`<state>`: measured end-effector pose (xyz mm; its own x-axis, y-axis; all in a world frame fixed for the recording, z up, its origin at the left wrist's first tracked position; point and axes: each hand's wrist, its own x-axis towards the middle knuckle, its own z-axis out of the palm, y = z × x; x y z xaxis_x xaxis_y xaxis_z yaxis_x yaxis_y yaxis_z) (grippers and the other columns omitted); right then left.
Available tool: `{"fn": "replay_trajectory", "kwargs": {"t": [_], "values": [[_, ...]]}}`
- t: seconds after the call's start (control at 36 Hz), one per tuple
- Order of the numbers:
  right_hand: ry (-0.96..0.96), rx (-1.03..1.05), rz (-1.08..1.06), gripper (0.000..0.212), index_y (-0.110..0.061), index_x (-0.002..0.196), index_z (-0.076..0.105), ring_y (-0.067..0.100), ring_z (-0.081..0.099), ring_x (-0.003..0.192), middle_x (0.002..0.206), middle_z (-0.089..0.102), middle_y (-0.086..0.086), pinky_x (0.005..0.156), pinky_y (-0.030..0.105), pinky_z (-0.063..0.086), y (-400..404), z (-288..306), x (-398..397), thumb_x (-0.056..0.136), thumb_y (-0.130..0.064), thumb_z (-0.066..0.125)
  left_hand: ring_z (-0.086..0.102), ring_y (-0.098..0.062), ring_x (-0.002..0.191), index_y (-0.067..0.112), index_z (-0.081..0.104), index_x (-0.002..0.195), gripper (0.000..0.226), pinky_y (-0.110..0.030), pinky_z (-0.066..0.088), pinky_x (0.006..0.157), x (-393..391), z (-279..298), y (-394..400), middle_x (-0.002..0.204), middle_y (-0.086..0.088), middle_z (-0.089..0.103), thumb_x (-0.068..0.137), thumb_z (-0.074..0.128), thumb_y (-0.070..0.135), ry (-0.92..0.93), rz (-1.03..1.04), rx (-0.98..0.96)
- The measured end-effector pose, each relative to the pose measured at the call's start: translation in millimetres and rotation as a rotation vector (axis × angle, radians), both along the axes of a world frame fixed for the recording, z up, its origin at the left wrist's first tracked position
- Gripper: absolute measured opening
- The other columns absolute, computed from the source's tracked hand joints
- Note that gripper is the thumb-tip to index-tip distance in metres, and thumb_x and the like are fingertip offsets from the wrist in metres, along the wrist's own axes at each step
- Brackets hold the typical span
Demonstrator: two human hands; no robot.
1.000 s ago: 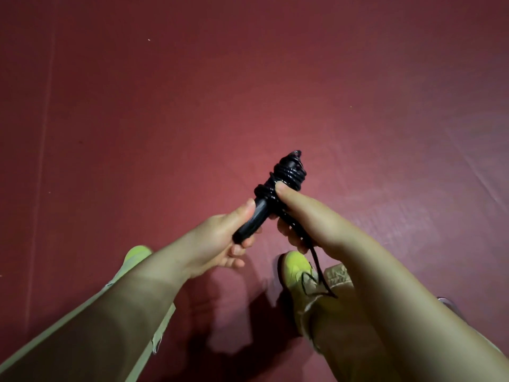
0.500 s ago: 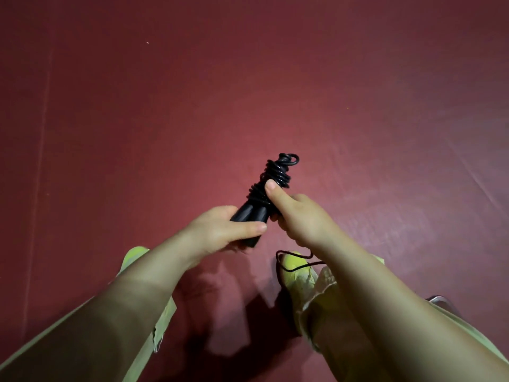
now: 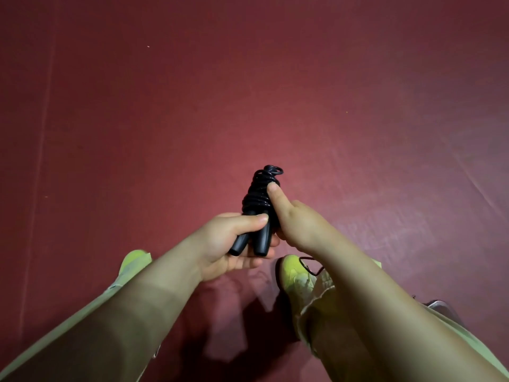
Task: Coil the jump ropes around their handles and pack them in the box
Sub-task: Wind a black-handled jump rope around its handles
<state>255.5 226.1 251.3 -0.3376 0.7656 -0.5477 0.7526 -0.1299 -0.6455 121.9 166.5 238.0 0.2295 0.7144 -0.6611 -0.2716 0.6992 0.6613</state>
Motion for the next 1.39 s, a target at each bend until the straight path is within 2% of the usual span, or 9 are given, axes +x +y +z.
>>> {"fn": "replay_trajectory", "kwargs": {"t": [0.17,0.25,0.42,0.69,0.92,1.03,1.22,1.31,1.39], "values": [[0.037,-0.015,-0.072,0.043,-0.029,0.066,0.027,0.027,0.046,0.066,0.071,0.051,0.012,0.062,0.033,0.034,-3,2,-3,0.106,-0.038,0.012,0.066,-0.013,0.063,0.016,0.065,0.089,0.010,-0.023,0.046,0.054,-1,-7,1,0.071,0.001,0.071,0.090,0.060,0.024,0.228,-0.053,0.130],[0.022,-0.036,-0.041,0.047,-0.019,0.074,0.042,0.014,0.040,0.054,0.059,0.044,-0.002,0.052,0.022,0.031,-3,2,-2,0.106,-0.037,0.013,0.058,-0.013,0.054,0.024,0.067,0.074,0.010,-0.027,0.040,0.053,-1,-12,5,0.065,0.003,0.066,0.072,0.060,0.031,0.401,-0.084,0.230],[0.004,-0.061,-0.072,0.071,-0.015,0.060,0.051,0.015,0.040,0.052,0.058,0.047,-0.001,0.053,0.029,0.027,-4,-7,-1,0.095,-0.067,0.018,0.059,-0.021,0.077,0.023,0.048,0.084,0.020,-0.039,0.049,0.073,3,-19,10,0.080,0.003,0.059,0.085,0.060,0.038,1.034,-0.254,0.293],[0.084,-0.052,-0.113,0.058,-0.015,0.072,0.063,0.000,0.037,0.030,0.042,0.045,-0.011,0.048,0.023,0.025,1,-12,10,0.092,-0.063,0.040,0.058,-0.029,0.102,0.024,0.043,0.119,0.033,-0.036,0.045,0.077,-3,-18,6,0.105,0.000,0.062,0.092,0.051,0.041,1.336,-0.342,0.428],[0.076,-0.006,-0.182,0.056,-0.016,0.065,0.058,0.027,0.058,0.075,0.078,0.065,0.012,0.071,0.037,0.042,-14,-24,-3,0.092,-0.061,0.038,0.060,-0.027,0.110,0.016,0.027,0.138,0.048,-0.035,0.043,0.083,16,-27,3,0.120,-0.003,0.060,0.097,0.044,0.036,1.611,-0.560,0.390],[0.138,-0.097,-0.210,0.054,-0.023,0.059,0.052,0.017,0.046,0.064,0.067,0.054,-0.001,0.072,0.037,0.037,-17,-32,-7,0.094,-0.061,0.036,0.058,-0.026,0.113,0.015,0.024,0.140,0.048,-0.035,0.043,0.086,16,-31,2,0.125,-0.003,0.057,0.098,0.041,0.029,1.660,-0.639,0.360],[0.119,-0.039,-0.215,0.053,-0.017,0.066,0.057,0.016,0.047,0.059,0.064,0.056,0.000,0.062,0.032,0.035,-9,-22,-1,0.094,-0.059,0.041,0.047,-0.024,0.123,0.020,0.027,0.136,0.063,-0.037,0.039,0.099,3,-23,-7,0.131,-0.002,0.050,0.088,0.052,0.052,1.314,-0.612,0.497],[0.174,-0.001,-0.211,0.047,-0.019,0.062,0.052,0.011,0.042,0.053,0.057,0.049,-0.006,0.056,0.030,0.029,-4,-17,0,0.095,-0.051,0.043,0.053,-0.015,0.118,0.030,0.036,0.134,0.067,-0.036,0.041,0.101,-15,-16,-4,0.126,0.002,0.055,0.077,0.052,0.061,0.831,-0.417,0.474],[0.350,0.016,-0.147,0.039,-0.022,0.060,0.040,0.001,0.034,0.041,0.046,0.039,-0.015,0.054,0.026,0.024,-1,-14,-3,0.089,-0.049,0.042,0.060,-0.011,0.076,0.016,0.055,0.101,0.051,-0.025,0.049,0.071,-24,-10,-4,0.091,-0.005,0.062,0.064,0.064,0.051,0.308,-0.152,0.358]]}}
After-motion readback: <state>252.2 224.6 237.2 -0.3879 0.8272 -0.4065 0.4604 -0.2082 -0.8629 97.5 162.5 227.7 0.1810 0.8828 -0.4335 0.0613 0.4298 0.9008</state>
